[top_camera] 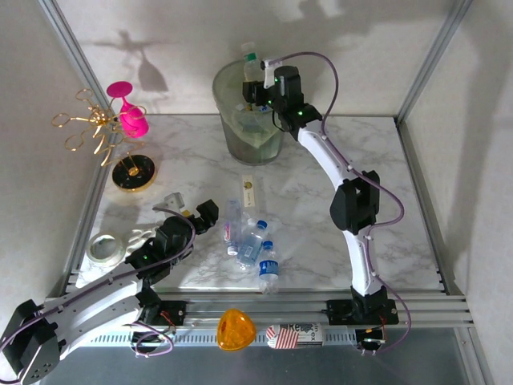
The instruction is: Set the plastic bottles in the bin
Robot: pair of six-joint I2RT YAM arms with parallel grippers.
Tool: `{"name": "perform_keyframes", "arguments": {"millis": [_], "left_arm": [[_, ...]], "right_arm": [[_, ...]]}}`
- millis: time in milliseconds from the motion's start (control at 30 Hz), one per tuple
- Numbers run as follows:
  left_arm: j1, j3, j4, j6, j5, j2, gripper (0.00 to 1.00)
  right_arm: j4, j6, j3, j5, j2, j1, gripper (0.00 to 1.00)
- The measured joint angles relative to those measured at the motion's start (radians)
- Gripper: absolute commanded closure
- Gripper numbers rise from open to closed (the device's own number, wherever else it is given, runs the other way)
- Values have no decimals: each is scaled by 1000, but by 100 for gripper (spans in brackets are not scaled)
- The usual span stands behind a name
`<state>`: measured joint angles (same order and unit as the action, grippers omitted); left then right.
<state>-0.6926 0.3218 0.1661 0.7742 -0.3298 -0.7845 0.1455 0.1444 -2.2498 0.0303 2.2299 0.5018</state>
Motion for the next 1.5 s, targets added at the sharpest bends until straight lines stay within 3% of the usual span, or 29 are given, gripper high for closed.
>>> {"name": "perform_keyframes", "arguments": {"millis": [300, 533, 967, 1300, 1500], "left_arm": [[0, -12, -11, 1, 23, 12, 0], [0, -12, -6, 1, 27, 3, 0], [-8, 42, 48, 8, 66, -175, 0], [-44, 144, 68, 11, 99, -355, 0], [-75, 171, 59, 12, 98, -378, 0]], "right_arm": [[31, -8, -77, 0, 18, 0, 2], [31, -14, 21, 1, -101, 0, 1], [-224, 28, 866, 50, -805, 1, 1], [-282, 144, 1409, 35, -1092, 4, 1], [-344, 254, 1656, 12, -1188, 6, 1]]}}
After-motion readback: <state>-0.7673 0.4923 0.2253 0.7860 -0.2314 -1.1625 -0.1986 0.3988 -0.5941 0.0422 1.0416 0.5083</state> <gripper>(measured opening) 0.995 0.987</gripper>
